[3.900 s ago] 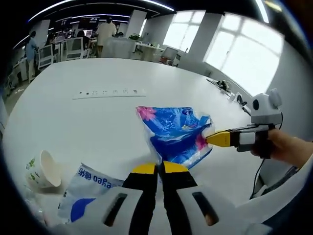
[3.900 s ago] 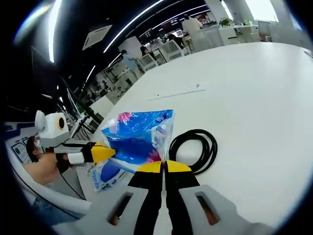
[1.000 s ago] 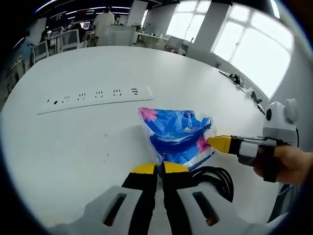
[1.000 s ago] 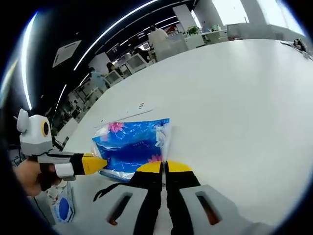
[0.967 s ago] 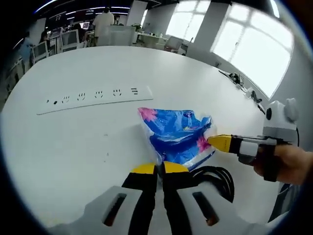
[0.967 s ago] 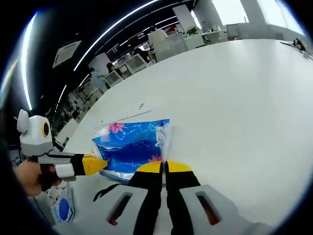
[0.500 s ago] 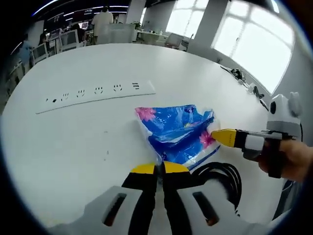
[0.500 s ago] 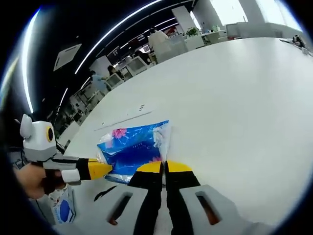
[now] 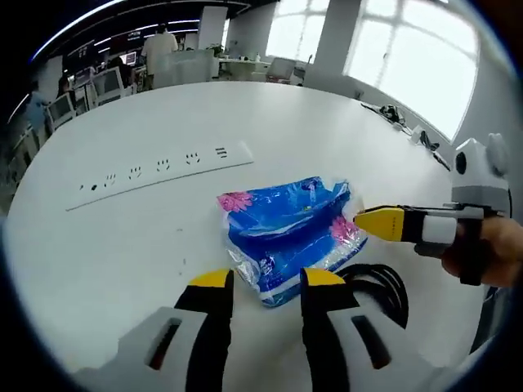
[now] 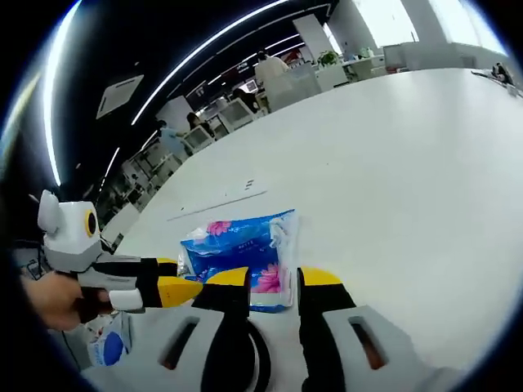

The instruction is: Arrange the tabletop items into an orderly group along one side of the table until the central work area is clear of visible clutter.

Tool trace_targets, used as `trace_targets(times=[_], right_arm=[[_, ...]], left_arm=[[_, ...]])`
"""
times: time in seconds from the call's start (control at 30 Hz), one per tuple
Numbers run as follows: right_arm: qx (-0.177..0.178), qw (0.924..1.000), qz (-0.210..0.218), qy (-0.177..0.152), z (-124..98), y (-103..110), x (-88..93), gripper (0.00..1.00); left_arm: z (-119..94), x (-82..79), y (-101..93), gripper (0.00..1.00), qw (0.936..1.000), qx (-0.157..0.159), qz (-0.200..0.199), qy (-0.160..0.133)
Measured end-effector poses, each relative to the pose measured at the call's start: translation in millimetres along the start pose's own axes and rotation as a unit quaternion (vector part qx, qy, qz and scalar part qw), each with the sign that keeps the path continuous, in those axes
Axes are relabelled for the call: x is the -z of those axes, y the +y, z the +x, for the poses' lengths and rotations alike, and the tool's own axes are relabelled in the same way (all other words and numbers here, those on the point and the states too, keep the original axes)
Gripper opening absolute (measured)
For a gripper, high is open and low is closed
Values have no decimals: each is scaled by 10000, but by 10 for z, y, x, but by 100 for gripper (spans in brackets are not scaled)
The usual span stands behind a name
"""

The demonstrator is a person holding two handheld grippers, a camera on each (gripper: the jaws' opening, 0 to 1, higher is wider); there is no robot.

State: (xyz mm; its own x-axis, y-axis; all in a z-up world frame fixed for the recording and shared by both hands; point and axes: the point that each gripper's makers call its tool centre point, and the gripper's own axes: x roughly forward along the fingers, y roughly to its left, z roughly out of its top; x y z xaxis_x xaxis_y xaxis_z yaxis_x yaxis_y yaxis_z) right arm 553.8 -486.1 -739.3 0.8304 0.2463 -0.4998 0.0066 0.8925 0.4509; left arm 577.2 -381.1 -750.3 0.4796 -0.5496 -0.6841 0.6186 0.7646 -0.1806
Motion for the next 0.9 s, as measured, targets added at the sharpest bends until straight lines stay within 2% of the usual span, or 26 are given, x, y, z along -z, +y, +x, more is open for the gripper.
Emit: trace_targets(times=[0.07,0.1,0.13,0.2,0.23,0.3,0.33,0.4,0.5,0.57,0.7,0.77,0.9], right_arm=[[-56,9998,-82,-170,-53,62,-56,40],[-102,9994,-106,-318,-84,99,-101,43],[-149,9987,-118,-471,-118,135,-148,44],[-366,9966,-147,-726,-230,274,-229,46],[-428,9956,-211,-806,-292,342,-253,50],[-490,9934,-366,-971,-380,438,-291,61],[-503,9935,-362,-952,-417,476,-279,65],[-576,9935,-380,-911,-491,557,-258,68],[-701,9923,-473,-900,-614,688,-229,69],[-745,9915,-538,-916,-710,766,-205,72],[-839,9911,-512,-900,-861,890,-134,75],[-836,9899,-569,-990,-954,936,-117,75],[-853,9886,-464,-1155,-1126,1008,-74,80]], left_arm=[[-53,-35,-22,38,9999,24,-160,-39],[-80,-26,-38,45,9995,27,-310,27],[-103,-48,-51,52,9993,37,-374,-26],[-195,-150,-74,64,9985,46,-425,-330],[-273,-186,-83,66,9980,42,-443,-452],[-392,-210,-103,68,9968,74,-588,-535],[-431,-206,-107,70,9965,81,-644,-529],[-534,-181,-113,75,9962,105,-688,-516],[-722,-153,-149,70,9960,190,-633,-595],[-861,-174,-152,66,9954,171,-499,-801],[-1094,-128,-138,64,9938,103,-478,-1000],[-1221,-85,-126,62,9928,90,-481,-1090],[-1465,55,-74,51,9925,9,-387,-1162]])
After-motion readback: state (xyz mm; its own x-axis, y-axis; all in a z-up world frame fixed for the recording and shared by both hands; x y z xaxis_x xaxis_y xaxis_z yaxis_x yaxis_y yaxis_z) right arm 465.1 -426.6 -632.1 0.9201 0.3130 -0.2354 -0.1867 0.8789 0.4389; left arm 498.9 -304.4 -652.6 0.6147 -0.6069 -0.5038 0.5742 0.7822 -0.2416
